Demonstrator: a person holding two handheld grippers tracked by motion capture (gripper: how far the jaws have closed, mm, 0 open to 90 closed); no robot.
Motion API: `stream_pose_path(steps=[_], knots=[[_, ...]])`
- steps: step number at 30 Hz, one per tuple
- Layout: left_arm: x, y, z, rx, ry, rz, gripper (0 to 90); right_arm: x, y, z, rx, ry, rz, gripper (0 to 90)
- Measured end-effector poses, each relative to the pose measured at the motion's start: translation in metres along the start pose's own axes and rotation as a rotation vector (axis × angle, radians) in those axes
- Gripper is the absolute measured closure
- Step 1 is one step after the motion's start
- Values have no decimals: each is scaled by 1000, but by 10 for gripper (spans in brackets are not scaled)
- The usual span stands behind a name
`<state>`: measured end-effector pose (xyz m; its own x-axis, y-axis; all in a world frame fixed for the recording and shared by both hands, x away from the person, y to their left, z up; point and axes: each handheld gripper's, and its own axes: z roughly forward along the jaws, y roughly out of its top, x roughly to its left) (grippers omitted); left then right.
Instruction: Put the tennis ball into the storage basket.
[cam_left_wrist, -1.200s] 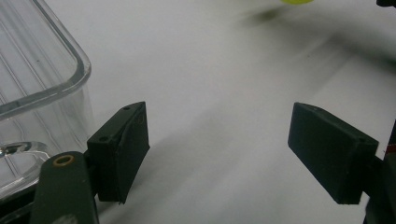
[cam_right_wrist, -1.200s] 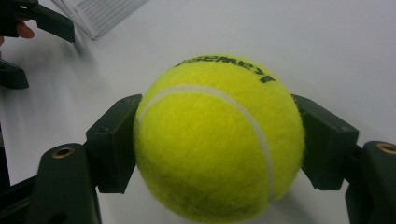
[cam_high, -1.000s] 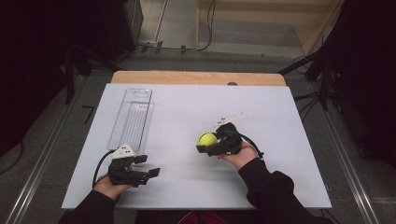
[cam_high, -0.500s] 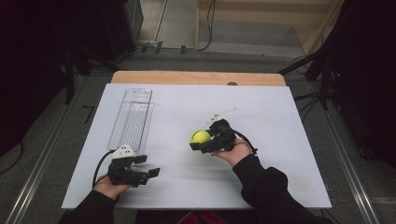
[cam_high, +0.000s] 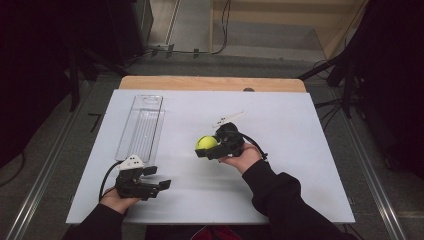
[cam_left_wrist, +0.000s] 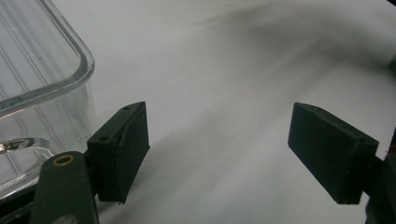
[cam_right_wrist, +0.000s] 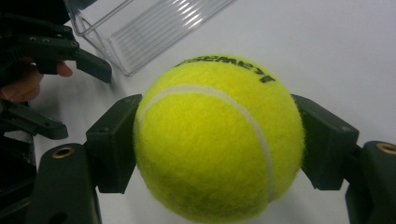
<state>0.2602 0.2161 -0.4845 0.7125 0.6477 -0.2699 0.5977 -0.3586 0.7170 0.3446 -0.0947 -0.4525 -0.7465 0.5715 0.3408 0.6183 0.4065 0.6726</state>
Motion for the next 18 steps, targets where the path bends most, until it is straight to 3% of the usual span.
stream_pose_path(steps=[18], knots=[[0, 0, 0, -2, 1, -3, 211, 2, 21, 18, 2, 15, 2, 229]])
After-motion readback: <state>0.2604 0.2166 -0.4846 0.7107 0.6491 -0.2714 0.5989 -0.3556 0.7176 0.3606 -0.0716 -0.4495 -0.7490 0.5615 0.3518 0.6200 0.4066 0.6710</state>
